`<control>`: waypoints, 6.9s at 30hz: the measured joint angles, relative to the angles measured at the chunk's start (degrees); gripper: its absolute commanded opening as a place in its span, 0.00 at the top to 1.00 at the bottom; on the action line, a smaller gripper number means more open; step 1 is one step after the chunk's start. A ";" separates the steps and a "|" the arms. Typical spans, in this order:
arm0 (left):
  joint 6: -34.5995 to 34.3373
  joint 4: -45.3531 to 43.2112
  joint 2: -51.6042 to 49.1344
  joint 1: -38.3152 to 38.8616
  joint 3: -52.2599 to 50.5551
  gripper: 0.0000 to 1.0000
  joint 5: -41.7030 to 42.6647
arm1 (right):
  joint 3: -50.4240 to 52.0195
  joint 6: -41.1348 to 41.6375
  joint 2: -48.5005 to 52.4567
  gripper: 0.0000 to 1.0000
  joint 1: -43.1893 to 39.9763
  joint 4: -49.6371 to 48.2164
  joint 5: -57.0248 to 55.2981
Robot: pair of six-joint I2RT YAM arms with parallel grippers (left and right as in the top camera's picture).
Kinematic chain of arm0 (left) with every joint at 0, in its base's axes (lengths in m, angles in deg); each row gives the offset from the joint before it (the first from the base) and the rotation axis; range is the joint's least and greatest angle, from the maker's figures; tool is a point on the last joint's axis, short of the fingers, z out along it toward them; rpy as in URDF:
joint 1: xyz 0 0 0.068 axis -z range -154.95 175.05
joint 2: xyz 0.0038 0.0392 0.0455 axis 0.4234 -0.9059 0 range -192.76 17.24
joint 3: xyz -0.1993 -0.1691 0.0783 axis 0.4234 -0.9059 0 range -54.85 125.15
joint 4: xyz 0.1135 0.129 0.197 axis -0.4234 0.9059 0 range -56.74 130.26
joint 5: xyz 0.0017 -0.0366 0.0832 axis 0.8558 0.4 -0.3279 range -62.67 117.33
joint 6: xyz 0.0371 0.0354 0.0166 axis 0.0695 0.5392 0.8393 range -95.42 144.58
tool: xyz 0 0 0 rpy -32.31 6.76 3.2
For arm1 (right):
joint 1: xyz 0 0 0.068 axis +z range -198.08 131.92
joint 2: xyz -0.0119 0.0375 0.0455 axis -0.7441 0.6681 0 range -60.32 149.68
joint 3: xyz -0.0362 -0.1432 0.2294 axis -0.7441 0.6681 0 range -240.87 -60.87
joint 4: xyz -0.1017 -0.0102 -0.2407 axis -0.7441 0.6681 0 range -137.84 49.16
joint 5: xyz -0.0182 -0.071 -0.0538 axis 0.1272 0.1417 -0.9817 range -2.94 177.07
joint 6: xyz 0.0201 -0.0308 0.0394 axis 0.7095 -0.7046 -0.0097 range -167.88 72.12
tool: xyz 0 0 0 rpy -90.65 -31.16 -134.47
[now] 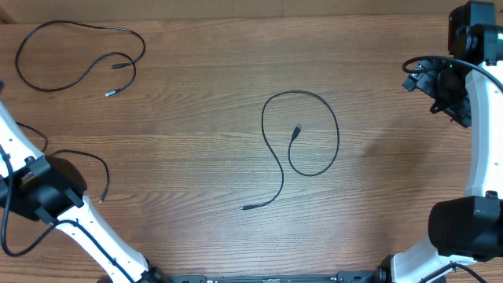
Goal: Untangle cables
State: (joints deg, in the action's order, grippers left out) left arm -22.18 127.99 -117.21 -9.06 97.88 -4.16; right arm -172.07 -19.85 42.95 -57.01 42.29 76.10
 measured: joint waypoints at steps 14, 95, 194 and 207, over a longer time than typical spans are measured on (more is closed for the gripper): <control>12.83 1.77 -5.14 2.73 0.00 0.96 19.04 | 0.00 0.00 0.00 0.00 0.02 0.00 0.00; 21.49 -15.52 -4.20 -8.61 -39.93 0.62 41.20 | 0.00 0.00 0.00 0.00 0.02 0.02 0.00; 41.77 -14.88 -16.28 58.66 -1.29 0.16 40.76 | 0.00 0.02 0.00 0.00 0.02 -0.04 0.00; 41.16 -19.37 -22.56 62.58 -1.42 0.36 32.96 | 0.00 0.02 0.00 0.00 0.02 -0.04 0.00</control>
State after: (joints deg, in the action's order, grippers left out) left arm 18.98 108.63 -139.76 53.52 96.46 28.80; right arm -172.07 -19.82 42.95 -56.99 42.25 76.10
